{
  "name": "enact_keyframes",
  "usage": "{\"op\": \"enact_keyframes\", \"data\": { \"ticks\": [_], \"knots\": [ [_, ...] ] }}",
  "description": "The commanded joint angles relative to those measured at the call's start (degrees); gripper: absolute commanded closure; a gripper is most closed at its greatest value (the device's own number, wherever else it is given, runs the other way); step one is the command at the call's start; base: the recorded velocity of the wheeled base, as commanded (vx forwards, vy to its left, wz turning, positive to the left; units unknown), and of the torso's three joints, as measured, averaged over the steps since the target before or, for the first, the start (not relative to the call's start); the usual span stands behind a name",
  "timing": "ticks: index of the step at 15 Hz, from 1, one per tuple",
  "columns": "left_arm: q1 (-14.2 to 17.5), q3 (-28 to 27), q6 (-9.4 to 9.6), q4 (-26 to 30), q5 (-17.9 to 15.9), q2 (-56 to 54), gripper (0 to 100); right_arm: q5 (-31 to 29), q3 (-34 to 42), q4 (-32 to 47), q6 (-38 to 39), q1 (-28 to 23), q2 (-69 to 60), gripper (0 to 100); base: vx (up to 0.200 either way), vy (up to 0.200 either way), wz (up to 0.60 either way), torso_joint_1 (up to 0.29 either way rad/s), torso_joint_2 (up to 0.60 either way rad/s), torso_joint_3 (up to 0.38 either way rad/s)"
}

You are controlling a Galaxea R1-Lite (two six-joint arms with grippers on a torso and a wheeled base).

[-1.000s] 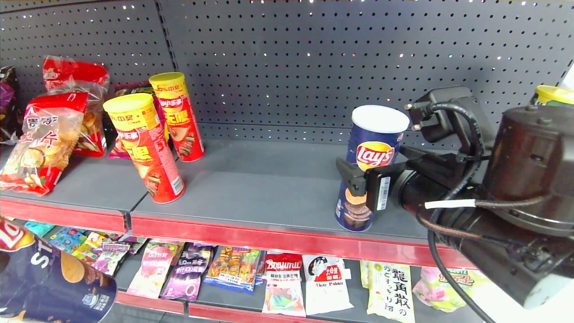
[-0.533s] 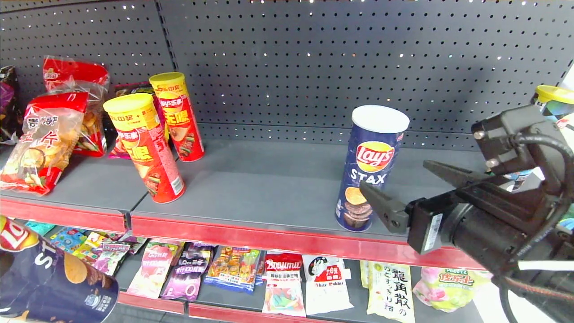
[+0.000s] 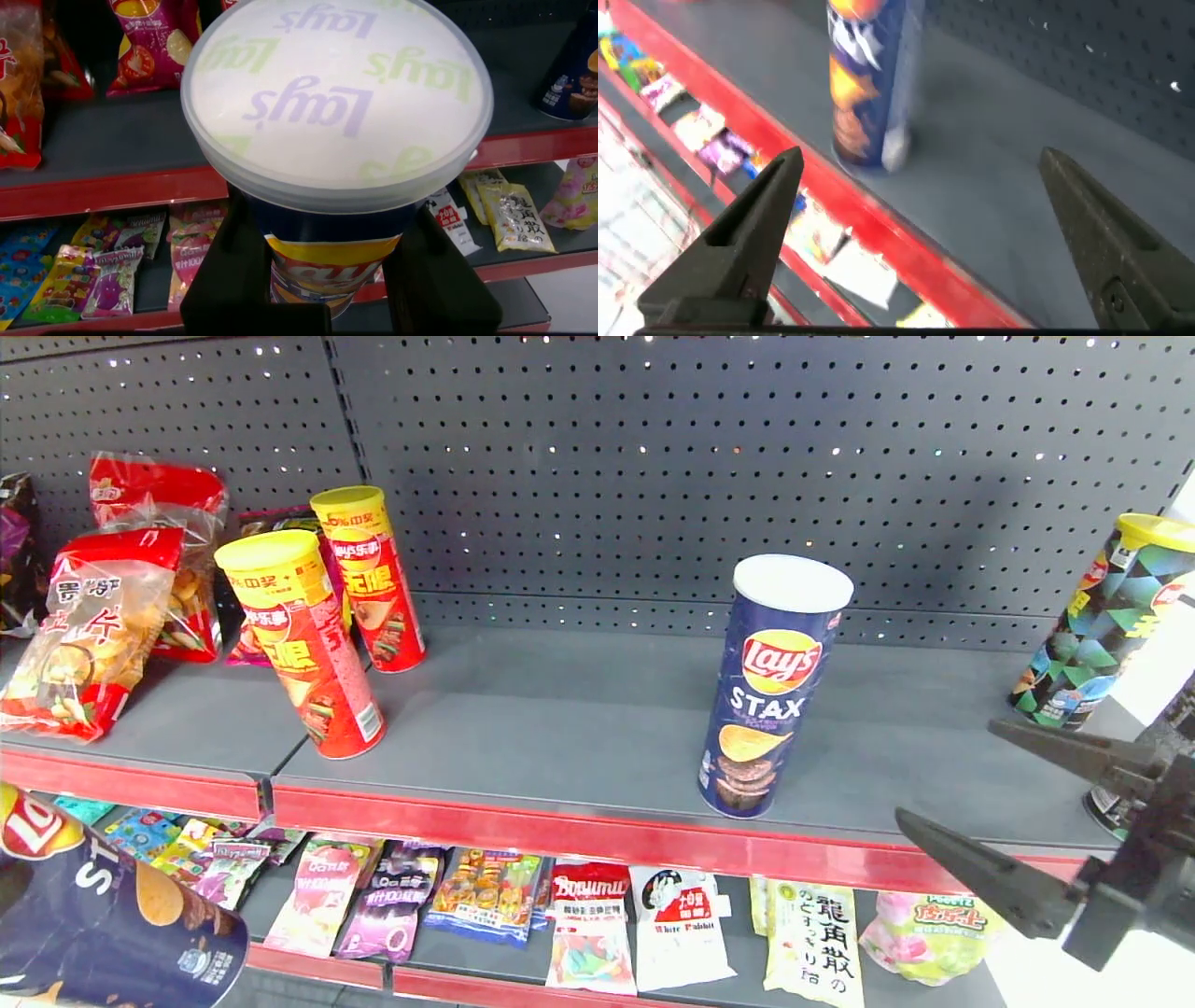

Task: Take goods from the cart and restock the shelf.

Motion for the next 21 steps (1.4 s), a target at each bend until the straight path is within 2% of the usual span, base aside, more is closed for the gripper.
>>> {"op": "enact_keyframes", "data": {
  "ticks": [1, 2, 4, 5, 7, 9, 10, 14, 15, 18, 19, 21],
  "knots": [
    [-0.01, -0.05, 0.01, -0.04, -0.18, 0.33, 100, 8.47, 4.43, 12.84, -0.81, -13.58, -16.46, 0, 0.000, 0.000, 0.00, 0.000, 0.00, 0.000],
    [-0.10, -0.05, 0.01, -0.04, -0.89, 0.33, 100, 10.22, 4.00, 22.86, -0.63, -16.57, -24.19, 0, 0.000, 0.000, 0.00, 0.000, 0.00, 0.000],
    [-0.10, -0.05, 0.10, -0.04, -1.85, 0.42, 100, 9.52, 4.70, 30.77, 0.25, -18.16, -34.65, 0, 0.000, 0.000, 0.00, 0.000, 0.00, 0.000],
    [-0.10, -0.05, 0.19, -0.04, -1.94, 0.42, 100, 8.20, 5.23, 34.90, 1.66, -19.30, -41.24, 0, 0.000, 0.000, 0.00, 0.000, 0.00, 0.000],
    [-0.10, -0.13, 0.19, -0.04, -2.64, 1.04, 100, 1.44, 4.96, 43.87, 4.03, -20.79, -52.67, 0, 0.000, 0.000, 0.00, 0.000, 0.00, 0.000],
    [-0.10, -0.13, 0.19, -0.13, -3.96, 1.21, 100, -9.55, 4.87, 46.06, 6.31, -20.97, -56.01, 0, 0.000, 0.000, 0.00, 0.000, 0.00, 0.000],
    [-0.10, -0.13, 0.19, -0.13, -4.49, 1.21, 100, -12.89, 4.79, 47.03, 6.84, -20.88, -56.54, 0, 0.000, 0.000, 0.00, 0.000, 0.00, 0.000],
    [-0.19, -0.05, 0.10, -0.30, -6.16, 2.18, 100, -15.97, 6.19, 50.02, 6.84, -21.41, -54.69, 0, 0.000, 0.000, 0.00, 0.000, 0.00, 0.000],
    [-0.19, -0.05, 0.10, -0.30, -6.77, 2.18, 100, -16.85, 5.75, 49.58, 6.84, -23.78, -51.00, 0, 0.000, 0.000, 0.00, 0.000, 0.00, 0.000],
    [-0.19, -0.05, -0.07, -0.30, -6.86, 2.09, 100, -16.23, 5.75, 48.97, 7.46, -36.70, -43.70, 0, 0.000, 0.000, 0.00, 0.000, 0.00, 0.000],
    [-0.19, -0.05, -0.16, -0.30, -6.86, 2.00, 100, -14.38, 8.13, 48.79, 7.28, -37.75, -47.31, 0, 0.000, 0.000, 0.00, 0.000, 0.00, 0.000],
    [-0.19, -0.05, -0.16, -0.30, -6.86, 1.83, 100, -3.93, 13.05, 46.50, 8.07, -35.73, -57.33, 0, 0.000, 0.000, 0.00, 0.000, 0.00, 0.000]
  ]
}}
